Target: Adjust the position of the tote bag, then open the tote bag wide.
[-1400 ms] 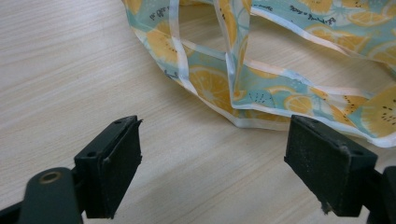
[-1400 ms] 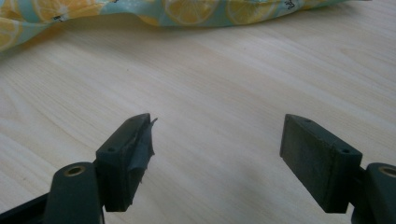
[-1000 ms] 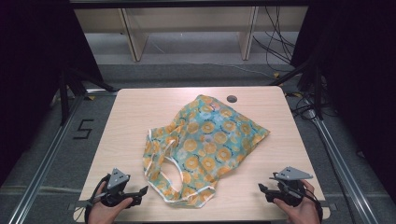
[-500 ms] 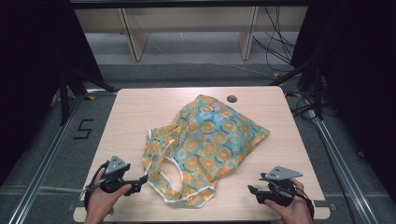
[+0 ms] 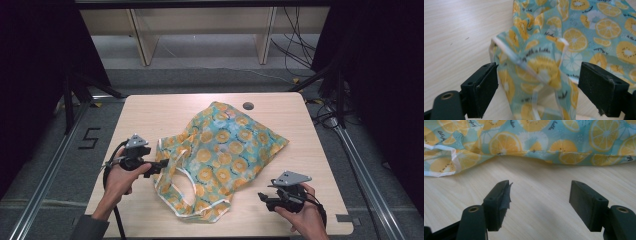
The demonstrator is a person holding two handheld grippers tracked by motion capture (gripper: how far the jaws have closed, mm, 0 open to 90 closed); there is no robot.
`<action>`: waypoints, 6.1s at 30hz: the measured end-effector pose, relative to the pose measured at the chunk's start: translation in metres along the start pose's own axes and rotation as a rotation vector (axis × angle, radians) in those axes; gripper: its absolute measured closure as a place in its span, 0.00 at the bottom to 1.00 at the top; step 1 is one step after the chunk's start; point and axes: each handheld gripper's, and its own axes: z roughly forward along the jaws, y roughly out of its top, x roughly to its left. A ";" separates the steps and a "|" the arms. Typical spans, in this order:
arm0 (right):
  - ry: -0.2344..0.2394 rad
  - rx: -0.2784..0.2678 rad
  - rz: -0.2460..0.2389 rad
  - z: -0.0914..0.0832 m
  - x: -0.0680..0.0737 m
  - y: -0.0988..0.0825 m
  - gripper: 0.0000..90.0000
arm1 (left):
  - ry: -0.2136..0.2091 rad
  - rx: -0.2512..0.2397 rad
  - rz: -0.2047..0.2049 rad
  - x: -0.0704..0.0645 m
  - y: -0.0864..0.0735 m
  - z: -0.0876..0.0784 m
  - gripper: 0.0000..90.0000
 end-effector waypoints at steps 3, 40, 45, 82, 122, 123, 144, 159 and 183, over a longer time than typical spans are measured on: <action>-0.002 0.001 -0.001 0.001 0.001 0.000 0.38 | 0.002 -0.003 -0.012 0.008 0.015 0.011 0.17; 0.135 0.003 -0.085 0.017 0.044 0.010 0.45 | -0.074 0.137 -0.018 0.048 0.006 0.051 0.98; 0.141 -0.017 -0.152 0.032 0.068 0.017 0.45 | -0.076 0.133 -0.006 0.045 0.007 0.050 0.98; -0.146 0.018 -0.107 -0.022 -0.039 -0.018 1.00 | -0.344 0.097 0.087 -0.078 -0.040 0.053 0.98; -0.077 -0.040 -0.065 -0.028 -0.059 -0.022 0.93 | -0.369 -0.046 0.115 -0.128 -0.026 0.003 0.47; -0.081 -0.041 -0.068 -0.029 -0.059 -0.021 0.94 | -0.378 -0.051 0.135 -0.130 -0.024 0.002 0.47; -0.055 -0.047 -0.042 -0.027 -0.057 -0.021 0.96 | -0.352 -0.006 0.280 -0.153 -0.020 0.032 0.78; -0.049 -0.054 -0.045 -0.027 -0.056 -0.021 0.97 | -0.218 -0.068 0.303 -0.128 0.007 0.044 1.00; 0.022 -0.124 -0.191 -0.051 -0.020 0.008 0.95 | -0.123 -0.244 0.153 -0.074 0.092 0.049 1.00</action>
